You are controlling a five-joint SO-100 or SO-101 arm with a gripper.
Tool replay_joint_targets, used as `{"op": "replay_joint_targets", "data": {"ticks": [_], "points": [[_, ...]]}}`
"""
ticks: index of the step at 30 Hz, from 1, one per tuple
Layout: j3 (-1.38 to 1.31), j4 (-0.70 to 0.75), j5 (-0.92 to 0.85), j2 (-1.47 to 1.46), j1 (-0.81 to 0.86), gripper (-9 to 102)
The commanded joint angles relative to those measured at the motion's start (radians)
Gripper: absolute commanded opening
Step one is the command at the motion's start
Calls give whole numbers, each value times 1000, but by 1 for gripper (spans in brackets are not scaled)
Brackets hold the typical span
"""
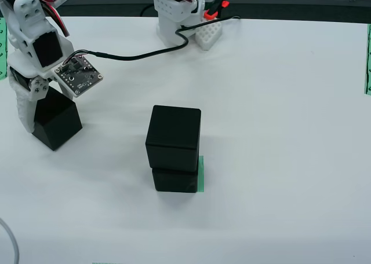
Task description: Stack 3 Blocks on the chosen place.
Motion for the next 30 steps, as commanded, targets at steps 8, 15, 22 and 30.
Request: {"op": "replay_joint_targets", "data": {"ticks": [8, 15, 22, 30], "points": [[17, -18, -40, 66, -6, 17], [130, -71, -89, 238, -28, 17], [247, -109, -137, 466, -123, 17], [379, -224, -344, 715, -233, 17]]}}
